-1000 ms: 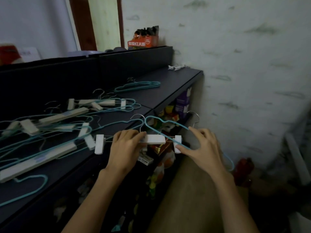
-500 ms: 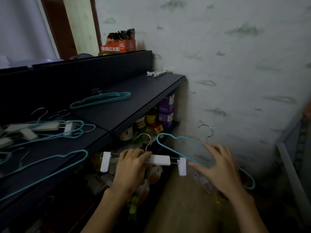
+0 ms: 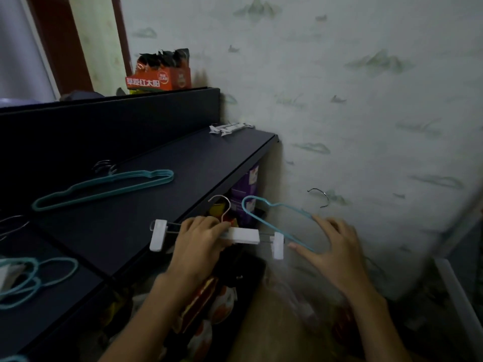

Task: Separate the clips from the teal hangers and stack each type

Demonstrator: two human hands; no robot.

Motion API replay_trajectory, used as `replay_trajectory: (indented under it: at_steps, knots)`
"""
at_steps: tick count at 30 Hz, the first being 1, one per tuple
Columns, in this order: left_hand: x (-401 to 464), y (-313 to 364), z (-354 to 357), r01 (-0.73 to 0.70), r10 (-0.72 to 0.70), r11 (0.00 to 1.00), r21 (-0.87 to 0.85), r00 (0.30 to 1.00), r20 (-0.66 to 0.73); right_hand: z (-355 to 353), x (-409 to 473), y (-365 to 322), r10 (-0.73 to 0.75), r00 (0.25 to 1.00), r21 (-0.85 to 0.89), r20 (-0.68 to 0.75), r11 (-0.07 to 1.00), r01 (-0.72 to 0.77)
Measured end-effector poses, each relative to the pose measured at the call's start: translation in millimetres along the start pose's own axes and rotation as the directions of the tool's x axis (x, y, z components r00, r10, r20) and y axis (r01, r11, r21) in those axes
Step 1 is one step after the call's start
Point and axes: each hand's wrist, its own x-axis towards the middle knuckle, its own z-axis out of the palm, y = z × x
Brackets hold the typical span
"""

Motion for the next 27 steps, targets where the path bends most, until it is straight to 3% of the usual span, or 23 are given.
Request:
replay_trajectory:
  at_steps: [13,21,27]
  knots:
    - [47.4,-104.3,-4.4,0.273,-0.267,0.960,0.061,0.959,-0.093,115.4,149.5,-75.6,-0.258,0.965,0.264,0.041,0.935,0.238]
    - [53.4,-138.4,-15.0,0.546,-0.517,0.821,0.169,0.836,-0.186,170.8,231.1,-121.4,-0.443,0.886,0.373,0.136,0.852,0.369]
    - [39.7,-150.9,-43.1,0.673,-0.631,0.707,0.219,0.740,-0.234,201.3,259.6,-162.8,-0.569,0.795,0.420,0.211,0.787,0.451]
